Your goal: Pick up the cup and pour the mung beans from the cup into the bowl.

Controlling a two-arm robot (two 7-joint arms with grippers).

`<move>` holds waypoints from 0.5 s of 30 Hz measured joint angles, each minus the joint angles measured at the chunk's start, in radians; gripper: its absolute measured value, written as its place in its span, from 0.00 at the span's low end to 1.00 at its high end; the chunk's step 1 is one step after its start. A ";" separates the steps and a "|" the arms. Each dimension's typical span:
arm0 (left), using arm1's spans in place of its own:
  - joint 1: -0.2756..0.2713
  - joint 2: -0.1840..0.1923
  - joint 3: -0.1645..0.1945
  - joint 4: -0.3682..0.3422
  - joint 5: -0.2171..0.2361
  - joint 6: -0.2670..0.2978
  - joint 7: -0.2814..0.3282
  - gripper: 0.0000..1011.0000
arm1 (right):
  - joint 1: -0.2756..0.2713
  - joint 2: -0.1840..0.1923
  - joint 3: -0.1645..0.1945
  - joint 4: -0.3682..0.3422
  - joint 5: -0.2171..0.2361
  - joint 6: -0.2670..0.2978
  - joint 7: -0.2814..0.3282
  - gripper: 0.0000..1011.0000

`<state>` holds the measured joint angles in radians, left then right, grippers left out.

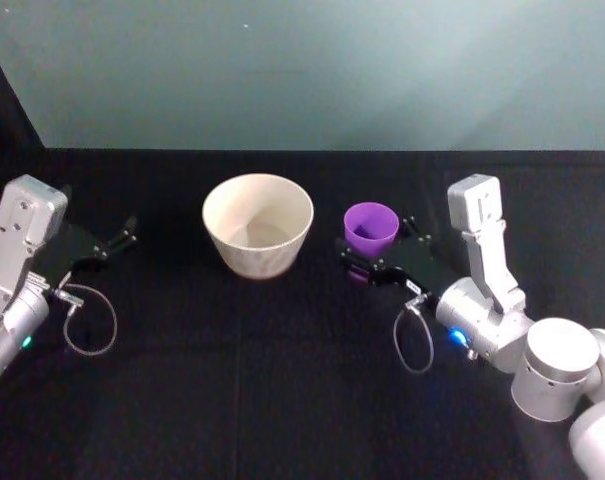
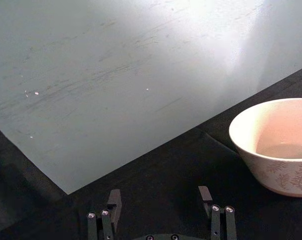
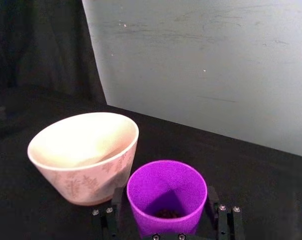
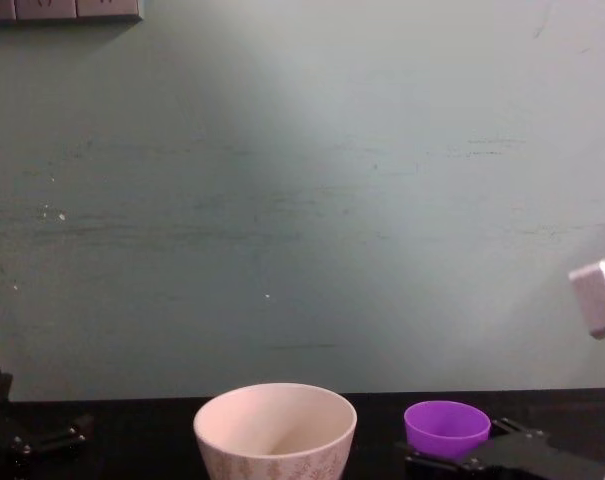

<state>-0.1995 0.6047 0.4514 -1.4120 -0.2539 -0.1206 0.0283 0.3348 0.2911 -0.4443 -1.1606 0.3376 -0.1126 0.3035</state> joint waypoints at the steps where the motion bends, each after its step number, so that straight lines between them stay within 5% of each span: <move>1: 0.000 0.000 0.000 0.000 0.000 0.000 0.000 0.99 | 0.005 -0.004 0.000 0.006 -0.002 -0.001 0.001 0.99; 15: 0.000 0.000 0.000 0.000 0.000 0.000 0.000 0.99 | 0.038 -0.043 0.018 0.062 -0.041 -0.008 0.012 0.99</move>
<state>-0.1995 0.6047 0.4514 -1.4120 -0.2539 -0.1205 0.0283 0.3733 0.2480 -0.4265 -1.0986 0.2970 -0.1205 0.3157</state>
